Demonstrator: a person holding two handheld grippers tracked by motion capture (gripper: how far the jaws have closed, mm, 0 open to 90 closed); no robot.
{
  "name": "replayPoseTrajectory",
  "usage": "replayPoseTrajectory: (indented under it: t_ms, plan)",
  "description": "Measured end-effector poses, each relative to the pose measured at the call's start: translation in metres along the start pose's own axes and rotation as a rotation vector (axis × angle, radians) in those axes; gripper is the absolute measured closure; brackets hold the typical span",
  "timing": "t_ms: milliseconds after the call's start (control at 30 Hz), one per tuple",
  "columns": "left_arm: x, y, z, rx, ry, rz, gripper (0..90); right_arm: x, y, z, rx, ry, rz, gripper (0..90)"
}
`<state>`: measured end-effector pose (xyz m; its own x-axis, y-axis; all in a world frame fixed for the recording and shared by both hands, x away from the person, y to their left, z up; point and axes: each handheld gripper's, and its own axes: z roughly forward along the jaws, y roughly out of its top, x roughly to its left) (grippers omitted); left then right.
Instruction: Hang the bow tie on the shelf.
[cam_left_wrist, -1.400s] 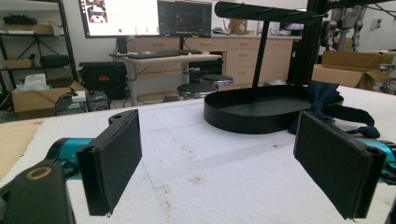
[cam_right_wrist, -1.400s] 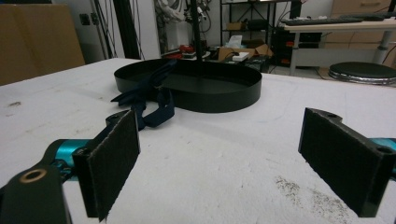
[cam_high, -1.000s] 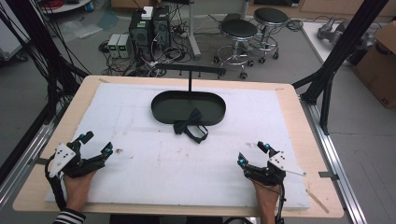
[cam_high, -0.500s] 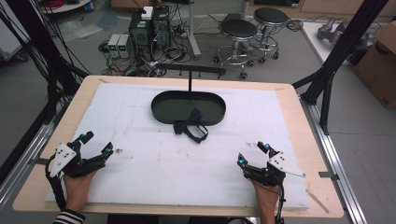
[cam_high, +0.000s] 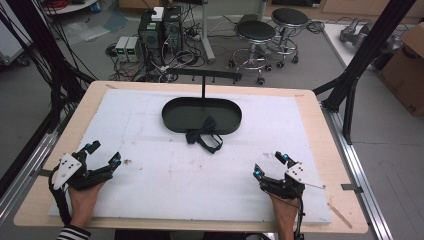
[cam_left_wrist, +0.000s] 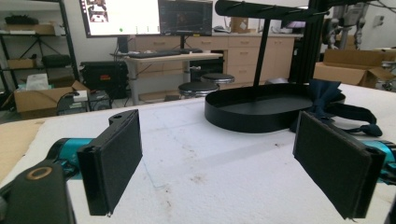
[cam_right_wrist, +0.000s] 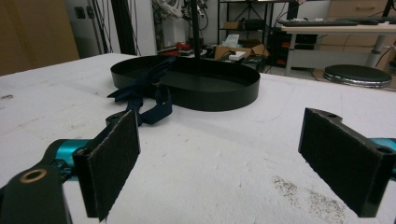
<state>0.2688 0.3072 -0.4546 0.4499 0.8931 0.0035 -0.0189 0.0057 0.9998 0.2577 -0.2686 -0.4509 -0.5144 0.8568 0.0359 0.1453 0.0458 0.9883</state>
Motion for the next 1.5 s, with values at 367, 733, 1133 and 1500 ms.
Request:
replayPoseTrajectory:
  t_ms: [367,733,1133,1500]
  plan:
    - [0.004,0.021,0.008,0.065,-0.033,-0.014,14.6,0.0,0.0,0.0,0.006,0.0,0.003,11.7]
    - [-0.007,0.064,0.034,0.104,-0.088,0.003,14.7,0.0,0.0,0.0,0.001,0.002,0.002,11.7]
    - [-0.032,0.087,0.081,0.252,-0.239,0.034,14.7,0.0,0.0,0.0,0.003,-0.001,0.014,11.7]
    - [-0.057,0.098,0.111,0.314,-0.305,0.085,14.7,-0.001,0.0,0.0,0.001,-0.003,0.016,11.7]
